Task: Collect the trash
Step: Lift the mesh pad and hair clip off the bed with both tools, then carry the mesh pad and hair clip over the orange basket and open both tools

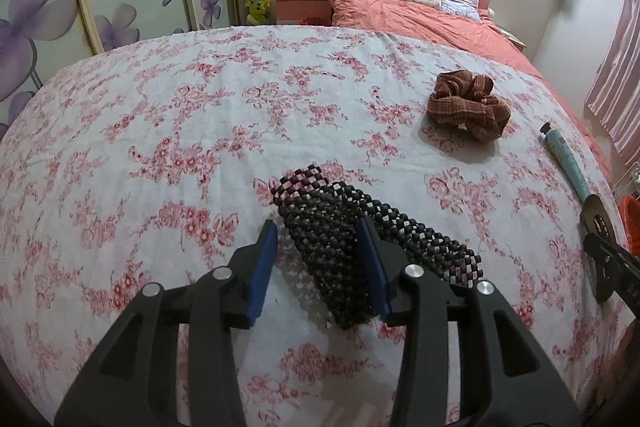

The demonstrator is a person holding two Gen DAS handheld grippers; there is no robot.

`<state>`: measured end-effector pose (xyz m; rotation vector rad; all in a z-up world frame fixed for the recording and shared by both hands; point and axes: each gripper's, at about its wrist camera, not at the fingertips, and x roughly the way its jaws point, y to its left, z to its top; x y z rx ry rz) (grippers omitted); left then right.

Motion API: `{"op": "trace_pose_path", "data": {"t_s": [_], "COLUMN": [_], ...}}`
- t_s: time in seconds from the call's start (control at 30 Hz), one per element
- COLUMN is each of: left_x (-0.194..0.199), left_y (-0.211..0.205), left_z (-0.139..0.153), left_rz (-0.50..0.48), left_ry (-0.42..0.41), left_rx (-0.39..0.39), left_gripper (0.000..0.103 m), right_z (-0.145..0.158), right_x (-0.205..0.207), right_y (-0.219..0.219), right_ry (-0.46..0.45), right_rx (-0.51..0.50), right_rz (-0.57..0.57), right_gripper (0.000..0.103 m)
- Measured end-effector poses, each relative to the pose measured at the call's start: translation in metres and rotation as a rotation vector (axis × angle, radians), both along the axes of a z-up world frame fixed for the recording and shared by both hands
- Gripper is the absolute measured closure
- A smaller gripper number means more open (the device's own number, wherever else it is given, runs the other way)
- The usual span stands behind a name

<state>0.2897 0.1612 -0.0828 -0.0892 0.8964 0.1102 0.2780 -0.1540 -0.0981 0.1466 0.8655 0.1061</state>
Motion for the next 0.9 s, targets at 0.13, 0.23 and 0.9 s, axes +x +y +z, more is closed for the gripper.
{"op": "trace_pose_path", "data": {"t_s": [0.13,0.23,0.9], "left_x": [-0.001,-0.002,-0.026], "left_y": [-0.006,-0.017,-0.048], "left_z": [0.001,0.001,0.057], "left_rz": [-0.006,-0.022,-0.113], "left_ry": [0.016,0.000,-0.155], "left_rx": [-0.009,0.011,-0.082], "left_gripper": [0.060,0.076,0.095], "right_z": [0.000,0.001,0.046], "right_x": [0.000,-0.001,-0.033], "right_y": [0.000,0.001,-0.023], "right_ry": [0.000,-0.005,-0.116], "right_rx": [-0.003,-0.010,0.076], "right_rz": [0.000,0.010,-0.009], "right_gripper": [0.072,0.080,0.090]}}
